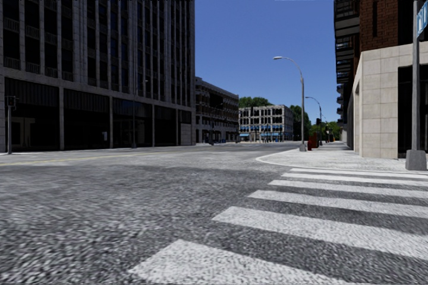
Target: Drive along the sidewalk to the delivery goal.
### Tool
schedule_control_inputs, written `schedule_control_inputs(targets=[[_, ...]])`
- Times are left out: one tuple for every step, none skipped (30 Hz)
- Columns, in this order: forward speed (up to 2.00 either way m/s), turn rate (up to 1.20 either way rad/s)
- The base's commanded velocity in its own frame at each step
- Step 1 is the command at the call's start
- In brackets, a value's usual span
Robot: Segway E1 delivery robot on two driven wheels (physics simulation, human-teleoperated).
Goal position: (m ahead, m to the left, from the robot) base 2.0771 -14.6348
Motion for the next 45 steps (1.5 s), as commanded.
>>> schedule_control_inputs(targets=[[1.42,-0.48],[1.42,-0.48],[1.42,-0.48],[1.42,-0.48],[1.42,-0.48],[1.42,-0.48],[1.42,-0.48],[1.42,-0.48],[1.42,-0.48],[1.42,-0.53],[1.42,-0.56],[1.42,-0.57],[1.42,-0.57],[1.42,-0.57],[1.42,-0.57],[1.42,-0.57],[1.42,-0.57],[1.42,-0.57],[1.42,-0.57],[1.42,-0.57],[1.42,-0.57],[1.42,-0.57],[1.42,-0.57],[1.42,-0.57],[1.42,-0.57],[1.42,-0.57],[1.42,-0.57],[1.42,-0.56],[1.42,-0.37],[1.42,-0.06],[1.42,-0.06],[1.42,0.00],[1.46,0.00],[1.59,0.00],[2.00,0.00],[2.00,0.00],[2.00,0.00],[2.00,0.00],[2.00,0.00],[2.00,0.00],[2.00,0.00],[2.00,0.00],[2.00,0.00],[2.00,-0.13],[2.00,-0.13]])
